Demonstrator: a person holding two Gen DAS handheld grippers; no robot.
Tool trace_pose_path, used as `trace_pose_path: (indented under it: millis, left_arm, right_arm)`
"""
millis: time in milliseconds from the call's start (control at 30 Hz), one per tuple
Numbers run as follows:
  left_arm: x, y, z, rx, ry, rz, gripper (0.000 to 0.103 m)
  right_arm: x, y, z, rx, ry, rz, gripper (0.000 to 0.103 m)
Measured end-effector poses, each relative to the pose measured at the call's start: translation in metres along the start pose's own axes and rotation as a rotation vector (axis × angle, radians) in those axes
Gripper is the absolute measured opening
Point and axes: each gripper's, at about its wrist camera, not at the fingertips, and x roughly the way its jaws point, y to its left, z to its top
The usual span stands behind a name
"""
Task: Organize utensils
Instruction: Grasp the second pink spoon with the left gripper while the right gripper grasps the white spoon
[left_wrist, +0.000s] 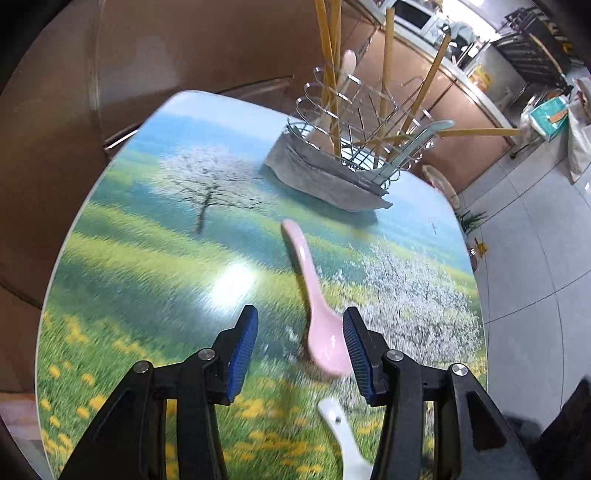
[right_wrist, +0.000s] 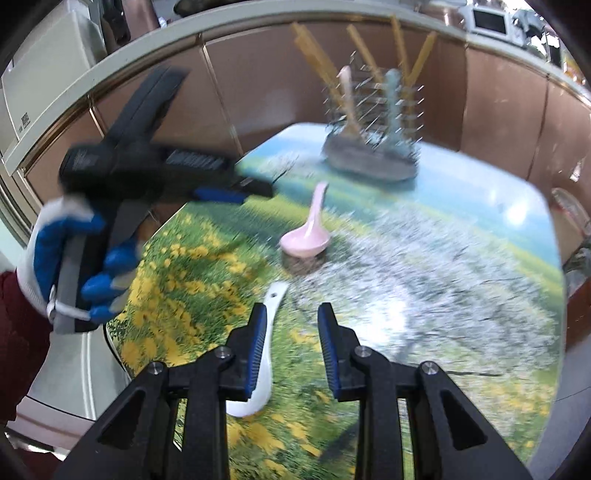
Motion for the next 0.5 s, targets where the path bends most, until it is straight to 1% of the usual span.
trace_pose_path:
  millis: [67,200,267,367,400,467,500]
  left_arm:
    - [0.014,-0.004,0.010,0.008,0.030,0.005,0.048]
    - [0.040,-0.011,0.026,0.010,0.086,0.034,0.048]
    - [0.050,-0.014,0.031,0.018,0.117,0.055,0.048]
    - [0.066,-0.012,0.034,0.005,0.168,0.044,0.047]
    - [0.070,-0.011,0.034,0.001,0.182,0.043,0.040]
    - [0.070,-0.010,0.033,0.015,0.175,0.038,0.033]
    - [0.071,-0.009,0.034,0.014,0.180,0.030,0.026]
  right_arm:
    - [0.011,0.003,0.000,-0.004,0.022,0.017,0.028]
    - [0.033,0.009,0.002,-0.011,0.064,0.051,0.034]
    - [0.041,0.012,0.002,-0.022,0.086,0.052,0.034]
    - [0.054,0.016,0.003,-0.039,0.124,0.045,0.034]
    - [0.059,0.017,0.003,-0.041,0.139,0.040,0.034]
    - [0.066,0.019,0.005,-0.042,0.162,0.039,0.034]
    - [0.069,0.020,0.006,-0.047,0.174,0.034,0.034]
